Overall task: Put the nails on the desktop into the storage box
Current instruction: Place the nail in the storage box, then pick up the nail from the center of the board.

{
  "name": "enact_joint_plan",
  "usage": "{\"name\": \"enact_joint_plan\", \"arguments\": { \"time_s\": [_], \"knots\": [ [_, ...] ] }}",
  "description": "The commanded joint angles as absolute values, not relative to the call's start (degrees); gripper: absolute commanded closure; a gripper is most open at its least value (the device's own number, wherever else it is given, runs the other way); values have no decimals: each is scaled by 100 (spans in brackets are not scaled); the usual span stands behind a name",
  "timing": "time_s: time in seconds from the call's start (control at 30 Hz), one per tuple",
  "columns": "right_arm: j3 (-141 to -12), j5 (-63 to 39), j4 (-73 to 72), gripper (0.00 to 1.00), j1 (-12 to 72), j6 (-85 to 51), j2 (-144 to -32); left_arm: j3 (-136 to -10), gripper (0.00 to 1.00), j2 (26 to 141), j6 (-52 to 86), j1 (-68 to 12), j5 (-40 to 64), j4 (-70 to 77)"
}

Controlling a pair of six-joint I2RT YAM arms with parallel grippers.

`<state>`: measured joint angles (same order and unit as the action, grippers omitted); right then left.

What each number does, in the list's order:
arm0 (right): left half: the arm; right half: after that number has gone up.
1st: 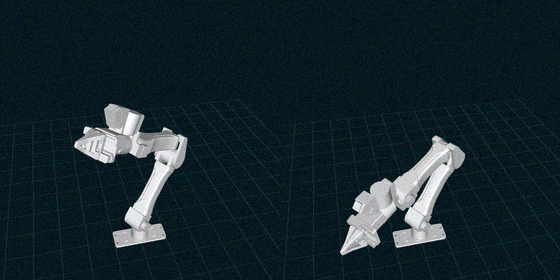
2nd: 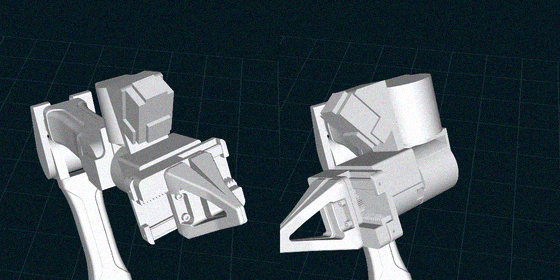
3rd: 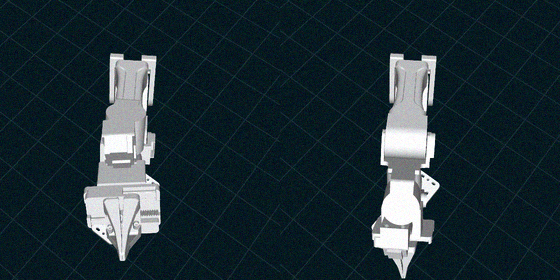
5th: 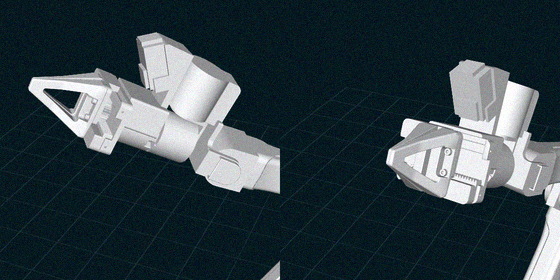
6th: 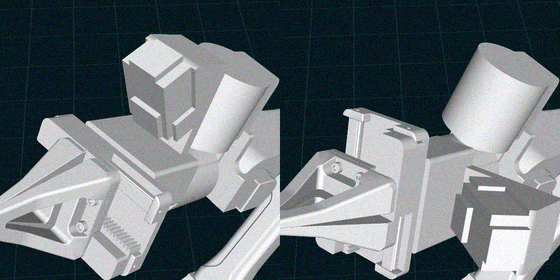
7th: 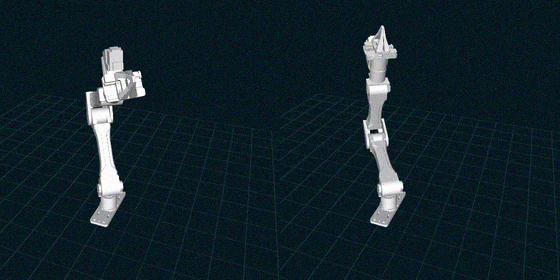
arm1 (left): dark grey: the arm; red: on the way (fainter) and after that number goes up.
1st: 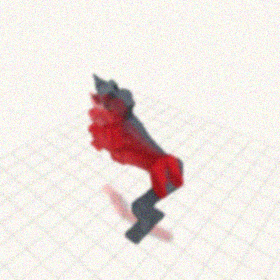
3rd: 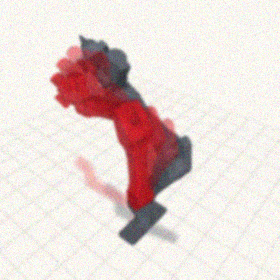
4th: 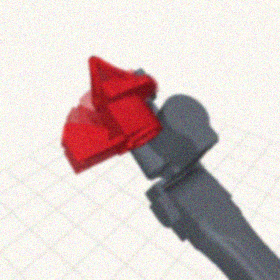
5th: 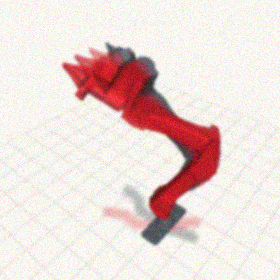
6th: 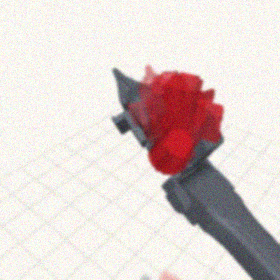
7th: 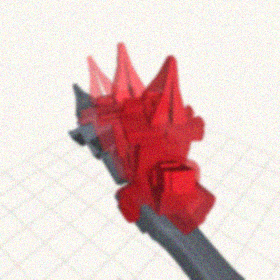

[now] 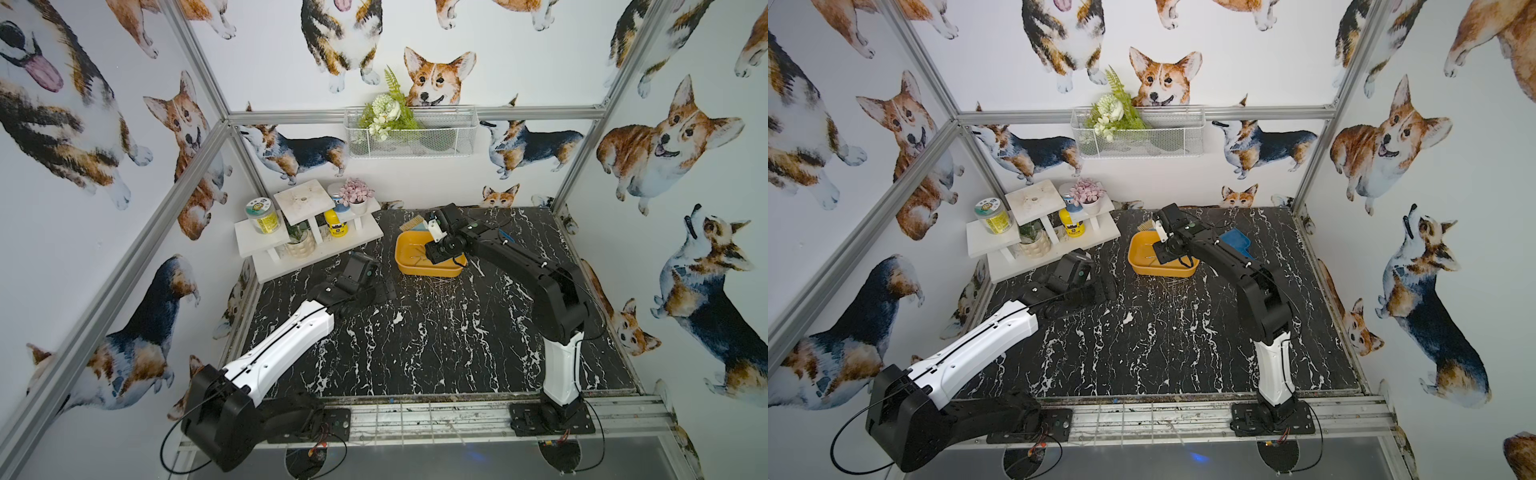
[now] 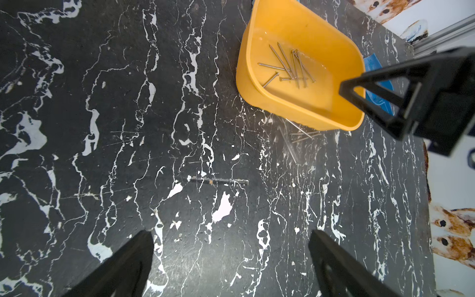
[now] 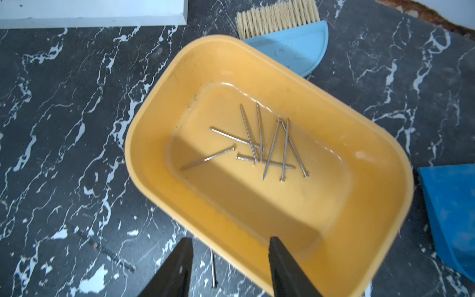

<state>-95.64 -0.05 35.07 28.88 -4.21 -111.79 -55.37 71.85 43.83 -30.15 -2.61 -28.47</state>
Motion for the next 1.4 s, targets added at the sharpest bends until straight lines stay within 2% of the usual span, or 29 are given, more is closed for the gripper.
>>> {"name": "enact_joint_plan", "arguments": {
  "time_s": [0.0,0.27,0.47,0.83,1.37],
  "knots": [
    [-8962,-101,3154,49,2896,-586,-10694,-5618,0,7263,4342,-3008,-208,-2708],
    [-7510,-191,2878,51,2924,-714,-9750,-5620,0,7384,4240,-3023,-156,-2545],
    [-6964,-231,2742,54,3043,-773,-9611,-5491,0,7453,4087,-3022,-144,-2342],
    [-7202,10,2698,61,3428,-789,-10363,-5090,0,7203,4163,-3019,-62,-2180],
    [-7461,360,2569,70,3470,-787,-11103,-5041,0,7084,4236,-3023,-64,-2197]
  ]
}}
